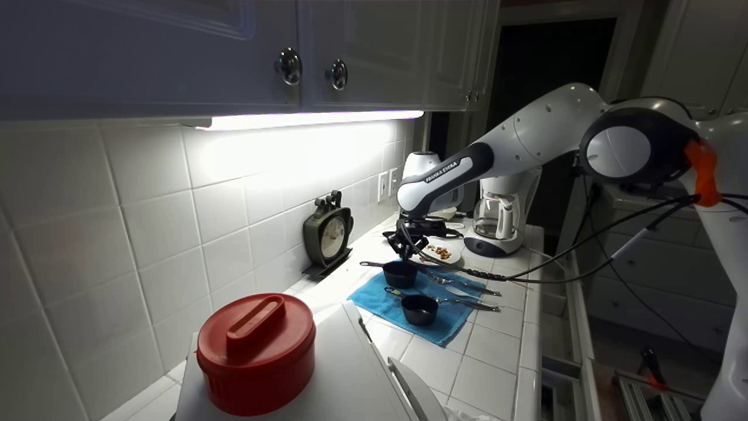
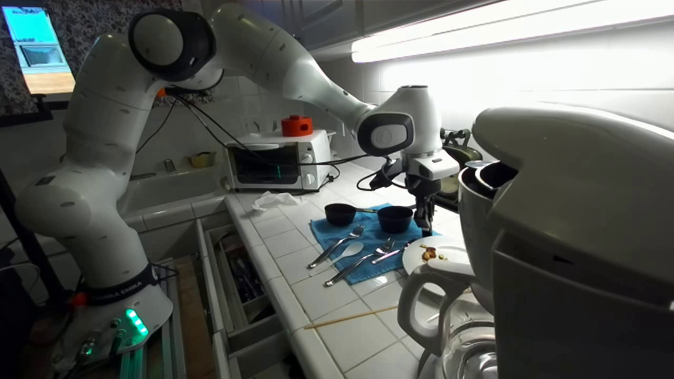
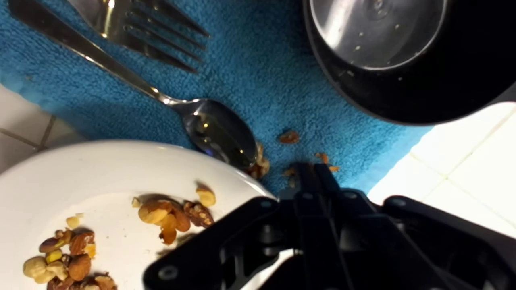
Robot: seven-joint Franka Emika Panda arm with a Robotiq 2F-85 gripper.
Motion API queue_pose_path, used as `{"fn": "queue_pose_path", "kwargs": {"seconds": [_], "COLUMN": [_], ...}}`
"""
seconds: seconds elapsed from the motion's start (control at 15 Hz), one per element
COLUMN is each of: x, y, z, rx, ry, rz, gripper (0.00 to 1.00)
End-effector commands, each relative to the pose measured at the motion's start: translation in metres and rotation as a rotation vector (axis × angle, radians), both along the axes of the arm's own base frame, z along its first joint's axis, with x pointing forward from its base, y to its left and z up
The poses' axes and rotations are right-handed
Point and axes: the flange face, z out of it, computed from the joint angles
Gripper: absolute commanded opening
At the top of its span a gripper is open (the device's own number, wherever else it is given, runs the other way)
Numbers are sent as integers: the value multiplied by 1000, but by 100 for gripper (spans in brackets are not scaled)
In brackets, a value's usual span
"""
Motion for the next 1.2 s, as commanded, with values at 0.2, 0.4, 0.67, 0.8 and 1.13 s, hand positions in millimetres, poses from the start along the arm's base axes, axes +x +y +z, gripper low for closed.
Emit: {"fn": "queue_pose_path", "kwargs": {"seconds": [0.2,0.4,0.67,0.8,1.13], "x": [-1,-1,1,2,2], "y": [5,5,6,7,6], "z": [26,28,22,13,0], "rx": [-20,-21,-16,-15,-22], "ry": [-40,-42,-35,-20,4], "rz": [35,35,40,46,48], "gripper": [6,6,7,7,29]}}
